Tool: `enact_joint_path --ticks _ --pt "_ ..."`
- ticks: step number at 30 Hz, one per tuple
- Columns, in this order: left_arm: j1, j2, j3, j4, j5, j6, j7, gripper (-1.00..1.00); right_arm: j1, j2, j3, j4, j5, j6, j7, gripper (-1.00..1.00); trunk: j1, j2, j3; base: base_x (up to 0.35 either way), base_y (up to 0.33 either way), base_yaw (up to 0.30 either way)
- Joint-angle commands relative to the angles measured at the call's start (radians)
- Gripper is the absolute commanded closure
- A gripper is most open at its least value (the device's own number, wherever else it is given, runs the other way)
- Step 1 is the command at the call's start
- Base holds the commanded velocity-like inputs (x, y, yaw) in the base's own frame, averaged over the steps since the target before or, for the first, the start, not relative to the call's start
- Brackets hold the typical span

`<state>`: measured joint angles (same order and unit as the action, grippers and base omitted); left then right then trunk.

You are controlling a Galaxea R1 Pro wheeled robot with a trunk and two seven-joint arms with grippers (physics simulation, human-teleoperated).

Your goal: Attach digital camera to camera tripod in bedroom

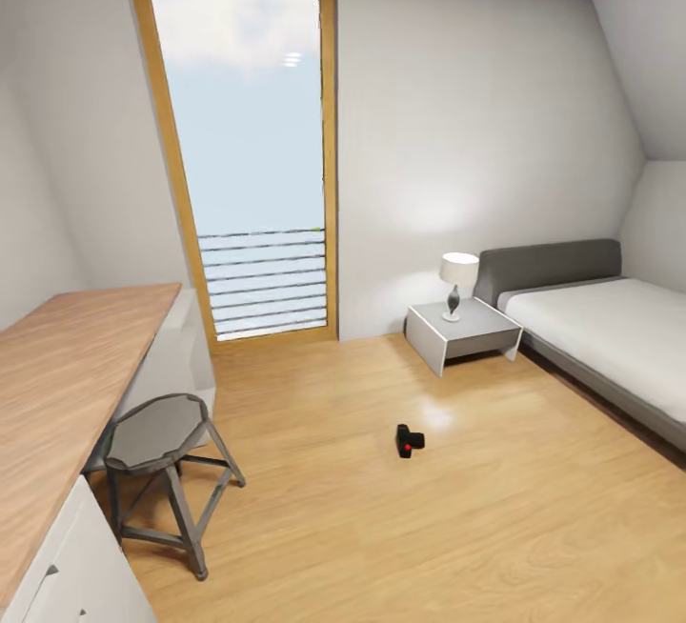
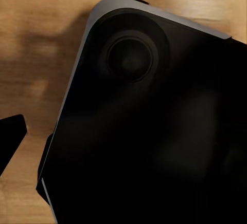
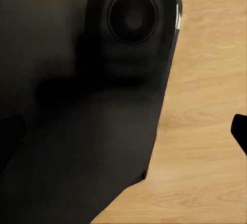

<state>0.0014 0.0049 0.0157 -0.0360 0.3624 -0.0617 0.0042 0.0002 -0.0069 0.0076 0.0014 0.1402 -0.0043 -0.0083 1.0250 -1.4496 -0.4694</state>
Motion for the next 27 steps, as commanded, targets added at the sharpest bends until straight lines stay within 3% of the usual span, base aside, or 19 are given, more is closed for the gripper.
enact_joint_path --ticks 1,10,27 --pt "0.0 0.0 0.001 -0.001 0.003 -0.001 0.0 -1.0 0.0 0.0 0.0 0.0 0.009 0.0 -0.001 -1.0 0.0 0.0 -0.001 0.0 0.324 0.0" --pt "0.0 0.0 0.001 -0.001 0.003 -0.001 0.0 -1.0 0.0 0.0 0.0 0.0 0.009 0.0 -0.001 -1.0 0.0 0.0 -0.001 0.0 0.215 0.0" --pt "0.0 0.0 0.001 -0.001 0.003 -0.001 -0.001 -1.0 0.0 0.001 0.0 0.0 0.009 -0.002 -0.001 -1.0 0.0 0.0 -0.001 0.051 0.021 0.0"
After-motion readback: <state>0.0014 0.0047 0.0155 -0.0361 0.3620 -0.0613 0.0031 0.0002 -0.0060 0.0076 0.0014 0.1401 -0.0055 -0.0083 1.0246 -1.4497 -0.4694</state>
